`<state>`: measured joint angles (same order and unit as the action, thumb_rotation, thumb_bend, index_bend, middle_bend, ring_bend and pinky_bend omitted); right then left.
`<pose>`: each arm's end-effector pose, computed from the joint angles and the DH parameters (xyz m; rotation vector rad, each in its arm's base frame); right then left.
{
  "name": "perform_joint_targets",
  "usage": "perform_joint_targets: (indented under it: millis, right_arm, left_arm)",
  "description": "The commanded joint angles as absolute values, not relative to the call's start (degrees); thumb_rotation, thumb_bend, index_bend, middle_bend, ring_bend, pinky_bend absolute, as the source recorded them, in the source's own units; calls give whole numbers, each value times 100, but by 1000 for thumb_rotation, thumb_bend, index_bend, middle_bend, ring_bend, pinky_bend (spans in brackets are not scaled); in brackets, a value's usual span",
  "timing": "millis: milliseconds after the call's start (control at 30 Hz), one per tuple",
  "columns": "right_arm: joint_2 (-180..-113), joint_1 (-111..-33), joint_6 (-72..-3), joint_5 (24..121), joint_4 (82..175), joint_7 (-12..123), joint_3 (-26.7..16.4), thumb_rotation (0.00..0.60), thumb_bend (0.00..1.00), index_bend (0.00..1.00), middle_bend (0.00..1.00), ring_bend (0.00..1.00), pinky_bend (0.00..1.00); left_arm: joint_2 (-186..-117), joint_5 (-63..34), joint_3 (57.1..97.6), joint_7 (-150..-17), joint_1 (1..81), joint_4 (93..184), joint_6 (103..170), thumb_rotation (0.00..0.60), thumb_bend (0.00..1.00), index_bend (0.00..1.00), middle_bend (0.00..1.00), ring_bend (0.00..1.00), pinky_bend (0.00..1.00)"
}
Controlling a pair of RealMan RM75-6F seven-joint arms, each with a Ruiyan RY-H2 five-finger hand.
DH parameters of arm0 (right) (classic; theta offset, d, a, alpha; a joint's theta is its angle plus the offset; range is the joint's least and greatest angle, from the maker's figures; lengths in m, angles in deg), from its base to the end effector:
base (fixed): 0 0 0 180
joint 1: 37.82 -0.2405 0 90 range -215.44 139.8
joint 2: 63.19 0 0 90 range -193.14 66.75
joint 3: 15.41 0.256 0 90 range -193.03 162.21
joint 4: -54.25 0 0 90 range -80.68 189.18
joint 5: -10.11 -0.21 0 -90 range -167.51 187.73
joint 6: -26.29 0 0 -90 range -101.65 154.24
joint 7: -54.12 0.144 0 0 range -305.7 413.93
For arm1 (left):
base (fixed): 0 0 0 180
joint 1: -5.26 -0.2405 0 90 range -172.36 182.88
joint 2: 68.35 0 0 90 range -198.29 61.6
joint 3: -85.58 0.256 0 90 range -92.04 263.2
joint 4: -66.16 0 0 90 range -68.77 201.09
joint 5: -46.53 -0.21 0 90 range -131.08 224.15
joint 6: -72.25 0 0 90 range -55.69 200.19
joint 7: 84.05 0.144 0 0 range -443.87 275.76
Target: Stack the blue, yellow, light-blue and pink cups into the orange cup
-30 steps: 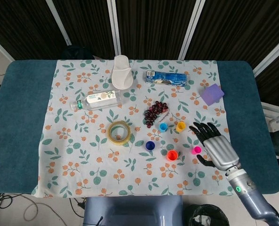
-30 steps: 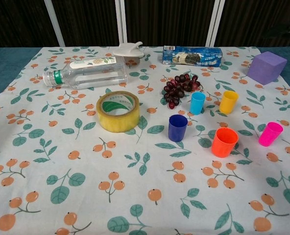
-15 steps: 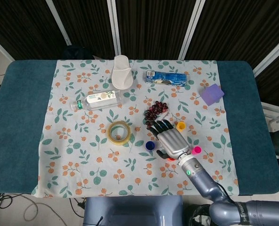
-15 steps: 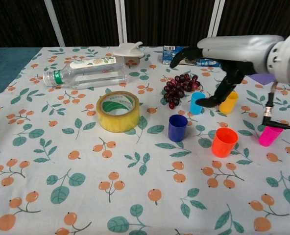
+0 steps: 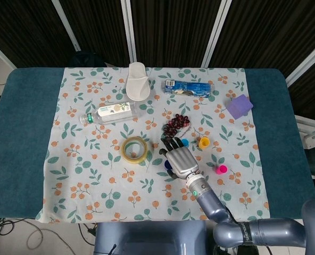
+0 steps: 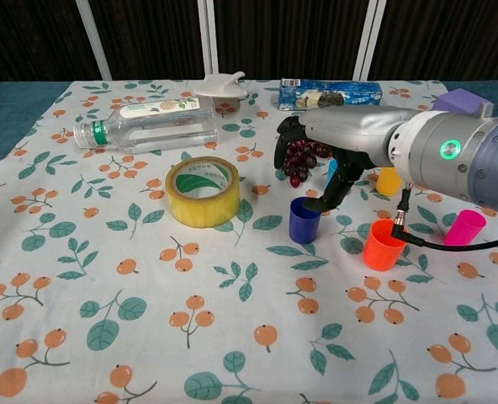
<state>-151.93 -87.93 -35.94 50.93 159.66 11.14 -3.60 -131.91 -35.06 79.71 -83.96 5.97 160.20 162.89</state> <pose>-0.0718 -0.3065 -0.0229 1.9420 -1.0153 0.8348 -0.3191 0.1671 0.1839 -1.1916 -0.8748 -0.9175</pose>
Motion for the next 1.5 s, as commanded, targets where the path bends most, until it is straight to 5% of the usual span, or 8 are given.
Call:
perform_joint_targets:
  millis: [33, 833, 1500]
  right_arm:
    - [-15319, -8839, -3580, 5010, 15745, 1187, -396, 600, 401, 308, 0, 0, 0]
    - [-15641, -8827, -3510, 5060, 15161, 1493, -642, 600, 401, 357, 0, 0, 0]
    - [-15646, -8793, -3512, 5058, 15100, 1634, -613, 600, 401, 496, 0, 0, 0]
  left_arm:
    - [-13193, -3508, 7970, -8395, 594, 16021, 16295, 600, 813, 64, 0, 0, 61]
    - [-13190, -3483, 7963, -8373, 593, 16018, 16283, 600, 813, 67, 0, 0, 61]
    - [-13192, -3480, 7961, -8368, 593, 16017, 16280, 600, 814, 67, 0, 0, 61]
